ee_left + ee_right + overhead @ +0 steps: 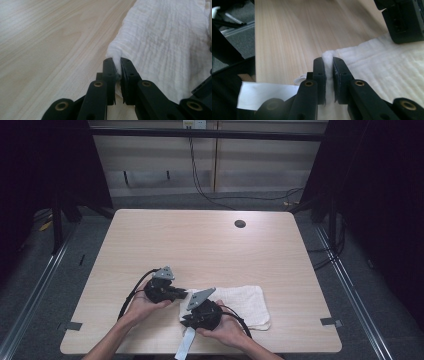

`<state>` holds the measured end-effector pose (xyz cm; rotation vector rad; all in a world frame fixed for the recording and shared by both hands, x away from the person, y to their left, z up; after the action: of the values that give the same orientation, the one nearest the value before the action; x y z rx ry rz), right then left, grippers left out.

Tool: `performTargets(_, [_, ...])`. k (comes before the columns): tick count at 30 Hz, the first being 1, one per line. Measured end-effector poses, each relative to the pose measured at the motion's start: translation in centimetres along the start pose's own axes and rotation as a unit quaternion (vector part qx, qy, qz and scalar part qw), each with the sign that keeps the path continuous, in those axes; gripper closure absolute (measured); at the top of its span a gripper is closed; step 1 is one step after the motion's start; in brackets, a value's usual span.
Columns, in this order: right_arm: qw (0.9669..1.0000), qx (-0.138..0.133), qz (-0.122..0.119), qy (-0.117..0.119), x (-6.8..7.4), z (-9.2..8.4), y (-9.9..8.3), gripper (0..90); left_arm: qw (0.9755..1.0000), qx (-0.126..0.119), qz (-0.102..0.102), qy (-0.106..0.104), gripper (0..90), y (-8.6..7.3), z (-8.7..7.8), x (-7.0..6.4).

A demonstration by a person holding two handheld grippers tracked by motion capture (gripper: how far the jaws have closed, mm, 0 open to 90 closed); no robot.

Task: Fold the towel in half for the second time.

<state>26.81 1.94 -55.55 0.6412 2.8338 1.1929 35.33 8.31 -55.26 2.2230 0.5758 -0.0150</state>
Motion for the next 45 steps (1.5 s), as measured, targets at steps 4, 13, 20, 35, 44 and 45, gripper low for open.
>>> performTargets(4, [0.9997,-0.019,0.011,0.008,0.3,-0.7,0.8,81.9,0.9999,-0.013,-0.007,-0.008,83.8,0.3,-0.7,0.0])
performTargets(13, [0.9985,-0.047,0.025,0.015,0.3,-2.1,2.1,82.5,0.9991,-0.033,-0.022,-0.012,83.9,1.4,-2.1,0.2])
performTargets(20, [0.9971,-0.072,0.017,0.014,0.2,-4.0,4.1,82.8,0.9982,-0.052,-0.029,-0.011,84.1,2.3,-3.7,0.6])
performTargets(35, [0.9955,-0.088,0.015,0.033,0.3,-2.5,7.1,82.8,0.9966,-0.063,-0.053,0.005,84.1,1.9,-5.6,2.2])
performTargets(44, [0.9953,-0.090,0.007,0.035,0.2,-1.6,8.9,82.8,0.9950,-0.072,-0.066,0.022,84.2,1.5,-7.2,3.4])
performTargets(45, [0.9953,-0.090,0.009,0.035,0.2,-1.5,9.0,82.8,0.9947,-0.075,-0.067,0.023,84.2,1.5,-7.3,3.5])
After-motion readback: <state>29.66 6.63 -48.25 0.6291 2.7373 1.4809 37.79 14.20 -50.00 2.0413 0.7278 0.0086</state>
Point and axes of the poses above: each handheld gripper's, and its own axes: z roughly forward along the jaws, y roughly out of its top, x roughly to its left, the point moved 9 cm from there along z, roughly forward along the jaws, and after that the axes turned 1 degree about z, right-handed, at the moved point
